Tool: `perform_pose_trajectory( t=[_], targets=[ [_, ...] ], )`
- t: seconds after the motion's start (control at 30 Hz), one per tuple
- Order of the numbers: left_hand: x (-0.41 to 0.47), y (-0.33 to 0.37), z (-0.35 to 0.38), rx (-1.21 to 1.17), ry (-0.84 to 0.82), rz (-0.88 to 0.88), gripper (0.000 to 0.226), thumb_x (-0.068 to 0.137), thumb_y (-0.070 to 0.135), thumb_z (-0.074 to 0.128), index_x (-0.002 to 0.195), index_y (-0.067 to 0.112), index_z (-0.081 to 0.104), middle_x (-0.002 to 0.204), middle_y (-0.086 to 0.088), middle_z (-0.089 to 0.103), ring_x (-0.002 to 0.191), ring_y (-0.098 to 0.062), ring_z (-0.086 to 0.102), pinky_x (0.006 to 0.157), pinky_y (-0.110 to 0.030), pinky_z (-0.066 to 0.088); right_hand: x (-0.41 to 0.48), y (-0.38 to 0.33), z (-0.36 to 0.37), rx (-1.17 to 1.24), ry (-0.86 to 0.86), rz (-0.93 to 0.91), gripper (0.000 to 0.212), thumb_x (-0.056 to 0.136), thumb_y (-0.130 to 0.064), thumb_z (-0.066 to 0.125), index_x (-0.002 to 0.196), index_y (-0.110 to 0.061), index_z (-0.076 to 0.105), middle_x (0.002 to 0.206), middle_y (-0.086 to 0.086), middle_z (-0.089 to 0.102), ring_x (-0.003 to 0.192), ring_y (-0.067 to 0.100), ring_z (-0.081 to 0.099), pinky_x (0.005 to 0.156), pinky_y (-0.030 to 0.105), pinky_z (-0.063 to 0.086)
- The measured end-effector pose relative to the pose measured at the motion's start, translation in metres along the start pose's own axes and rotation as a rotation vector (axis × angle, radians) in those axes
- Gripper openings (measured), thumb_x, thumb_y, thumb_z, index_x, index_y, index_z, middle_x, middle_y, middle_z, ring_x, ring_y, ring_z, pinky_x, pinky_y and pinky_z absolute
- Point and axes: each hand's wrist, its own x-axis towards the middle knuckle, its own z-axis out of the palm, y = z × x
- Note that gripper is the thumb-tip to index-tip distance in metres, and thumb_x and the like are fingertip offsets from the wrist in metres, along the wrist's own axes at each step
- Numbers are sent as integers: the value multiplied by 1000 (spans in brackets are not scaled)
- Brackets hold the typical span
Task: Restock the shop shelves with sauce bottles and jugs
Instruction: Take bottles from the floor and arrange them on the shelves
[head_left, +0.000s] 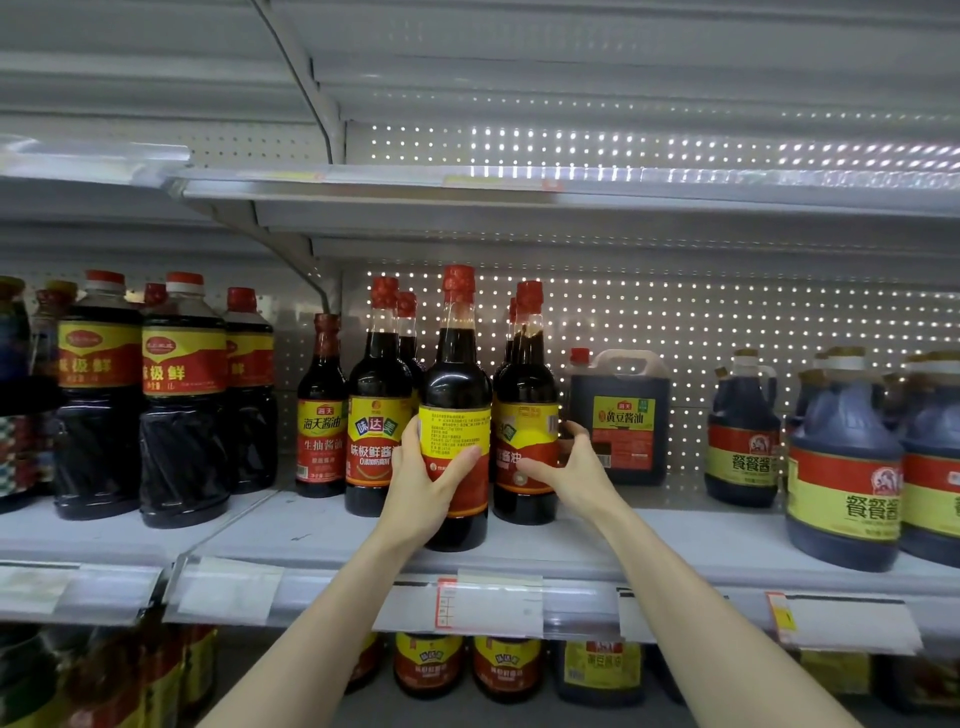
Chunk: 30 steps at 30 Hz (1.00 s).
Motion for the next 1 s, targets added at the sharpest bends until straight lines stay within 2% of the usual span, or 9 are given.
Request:
perform_pose_trajectory(
  t=[0.1, 0.2, 0.37, 0.43, 0.57, 0.67, 0.83, 0.93, 1.0],
  targets=[
    [-1, 2, 0, 4, 3, 8, 81, 67, 60, 62, 137, 33, 32, 132, -2, 48, 119, -16, 51, 102, -41, 45, -2, -4, -7, 70, -72, 55, 82, 86, -13, 68, 150, -13, 16, 144, 6, 43, 129, 23, 45, 101, 35, 39],
    [-1, 2, 0, 3, 2, 8, 83, 67, 60, 62, 138, 31, 33, 131, -2, 49, 119, -16, 51, 102, -39, 45, 0, -4, -7, -9, -132, 31, 89, 81, -17, 75, 149, -14, 18, 133, -4, 47, 116, 13, 48, 97, 27, 39],
    [-1, 3, 0, 0, 1, 16, 80, 69, 58, 63, 138, 30, 33, 131, -1, 50, 118, -15, 51, 98, -34, 45, 9, 1, 6, -254, -4, 50, 107, 71, -30, 84, 151, -13, 16, 147, 13, 28, 132, 30, 39, 108, 42, 36],
    [-1, 4, 0, -3, 7, 21, 77, 72, 53, 64, 139, 28, 33, 130, -1, 50, 117, -14, 52, 94, -29, 45, 12, 3, 7, -219, -19, 34, 100, 74, -22, 82, 150, -13, 18, 144, 12, 34, 130, 29, 42, 107, 42, 37],
    [-2, 4, 0, -15, 8, 23, 81, 68, 56, 63, 138, 28, 34, 130, -2, 51, 117, -15, 53, 96, -32, 46, 14, 5, 4, -49, -60, 89, 86, 80, -9, 76, 147, -13, 23, 137, 8, 52, 124, 25, 51, 107, 42, 41],
    [-2, 4, 0, -9, 2, 15, 83, 68, 58, 63, 139, 28, 34, 131, -1, 50, 118, -16, 52, 97, -33, 46, 13, 6, 3, -55, -88, 107, 81, 82, -11, 74, 146, -12, 26, 137, 8, 51, 125, 25, 50, 105, 39, 40],
    [-2, 4, -1, -2, -1, 0, 84, 66, 60, 63, 139, 31, 32, 131, 0, 50, 118, -15, 52, 98, -35, 46, 14, 7, 6, -221, 3, 70, 99, 71, -25, 84, 148, -10, 24, 145, 11, 37, 129, 29, 45, 108, 45, 40],
    [-4, 6, 0, -11, 3, 6, 80, 68, 56, 63, 138, 30, 33, 130, 0, 50, 117, -14, 52, 93, -29, 45, 15, 9, 7, -194, 8, 61, 92, 73, -21, 82, 146, -13, 26, 142, 9, 46, 126, 28, 49, 106, 47, 42],
    [-3, 6, 0, -5, 4, -1, 82, 67, 57, 62, 138, 30, 33, 131, -1, 49, 117, -15, 52, 95, -31, 45, 15, 9, 6, -176, 2, 74, 88, 78, -18, 79, 147, -12, 25, 140, 9, 49, 126, 27, 50, 106, 45, 42]
  ],
)
